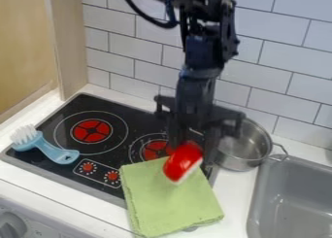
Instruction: Move the sushi roll from the yellow cloth and put it on the left burner.
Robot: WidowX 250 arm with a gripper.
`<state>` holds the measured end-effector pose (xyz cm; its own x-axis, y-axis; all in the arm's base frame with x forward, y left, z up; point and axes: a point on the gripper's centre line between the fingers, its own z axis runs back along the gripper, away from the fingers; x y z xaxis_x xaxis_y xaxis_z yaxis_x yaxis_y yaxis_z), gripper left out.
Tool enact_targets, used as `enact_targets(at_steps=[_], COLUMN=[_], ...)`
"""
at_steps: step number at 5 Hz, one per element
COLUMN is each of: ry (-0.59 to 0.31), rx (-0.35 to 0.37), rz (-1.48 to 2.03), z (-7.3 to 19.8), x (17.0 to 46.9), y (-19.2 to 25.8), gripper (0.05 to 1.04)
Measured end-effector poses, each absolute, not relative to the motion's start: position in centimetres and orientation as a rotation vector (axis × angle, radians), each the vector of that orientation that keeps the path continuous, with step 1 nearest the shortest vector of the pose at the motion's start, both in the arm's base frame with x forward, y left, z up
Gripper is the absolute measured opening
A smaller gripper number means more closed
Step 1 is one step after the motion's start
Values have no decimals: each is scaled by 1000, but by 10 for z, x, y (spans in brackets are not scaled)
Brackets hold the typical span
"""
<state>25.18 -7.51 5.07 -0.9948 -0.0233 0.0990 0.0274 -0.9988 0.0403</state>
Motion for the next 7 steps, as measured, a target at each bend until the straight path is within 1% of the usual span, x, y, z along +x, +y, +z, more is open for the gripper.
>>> enact_targets(at_steps=[1, 2, 3, 4, 6, 7], ry=[-85, -99, -53, -30, 12, 31], rx=[-88, -106, -131, -145, -158, -172], rz=[-3017, -2973, -2926, -2885, -2816, -2782], z=[71, 80, 79, 74, 63, 58], x=[278, 298, 315, 324, 335, 335], y=[-48, -26, 0, 19, 56, 73], gripper=[529, 529, 529, 529, 529, 529])
